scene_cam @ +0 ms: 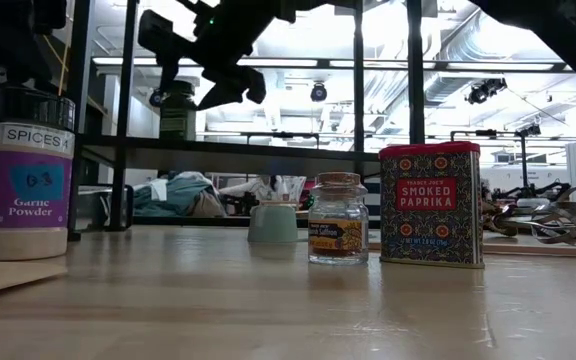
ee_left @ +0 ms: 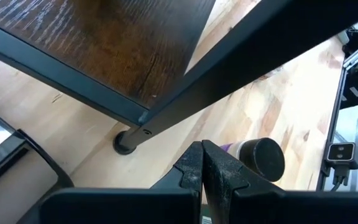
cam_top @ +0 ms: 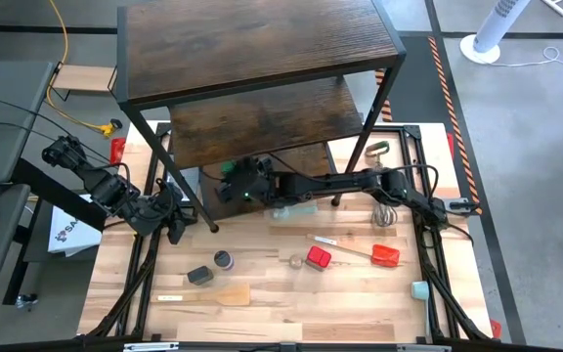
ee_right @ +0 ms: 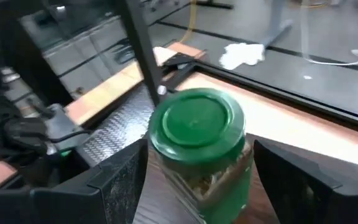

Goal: Shelf spices
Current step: Remove the green seasoning bottle from the shelf

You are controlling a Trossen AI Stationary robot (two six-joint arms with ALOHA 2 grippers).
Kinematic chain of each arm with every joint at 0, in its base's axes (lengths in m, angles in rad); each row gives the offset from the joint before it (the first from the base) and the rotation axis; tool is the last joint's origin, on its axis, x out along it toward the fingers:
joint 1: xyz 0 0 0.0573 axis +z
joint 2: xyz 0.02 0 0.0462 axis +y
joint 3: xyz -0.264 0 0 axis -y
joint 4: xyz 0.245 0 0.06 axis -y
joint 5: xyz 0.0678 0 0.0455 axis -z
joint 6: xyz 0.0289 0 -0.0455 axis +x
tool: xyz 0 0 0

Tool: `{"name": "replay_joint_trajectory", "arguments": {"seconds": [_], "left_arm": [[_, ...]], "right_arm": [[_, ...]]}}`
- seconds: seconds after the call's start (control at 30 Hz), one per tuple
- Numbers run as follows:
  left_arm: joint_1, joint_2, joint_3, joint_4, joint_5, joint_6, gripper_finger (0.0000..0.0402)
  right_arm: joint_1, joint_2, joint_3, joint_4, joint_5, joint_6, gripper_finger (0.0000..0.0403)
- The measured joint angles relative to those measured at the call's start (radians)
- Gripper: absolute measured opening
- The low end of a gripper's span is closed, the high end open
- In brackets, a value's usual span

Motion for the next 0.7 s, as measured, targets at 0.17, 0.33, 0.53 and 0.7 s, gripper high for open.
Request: {"name": "replay_joint_trajectory", "arguments": {"seconds": [0.17,0.33,0.53,0.7], "left_arm": [[0.000,0.000,0.000,0.005,0.000,0.000,0.0000],[0.000,0.000,0.000,0.006,0.001,-0.003,0.0000],[0.000,0.000,0.000,0.021,0.002,-0.003,0.0000],[0.000,0.000,0.000,0.020,0.002,-0.010,0.0000]], "right_arm": [[-0.017,0.000,0.000,0.064,-0.043,-0.115,0.0286],[-0.041,0.000,0.000,0.071,-0.128,-0.194,0.0286],[-0.070,0.010,0.000,0.074,-0.199,-0.241,0.0286],[-0.080,0.021,0.001,0.061,-0.235,-0.244,0.0269]]}}
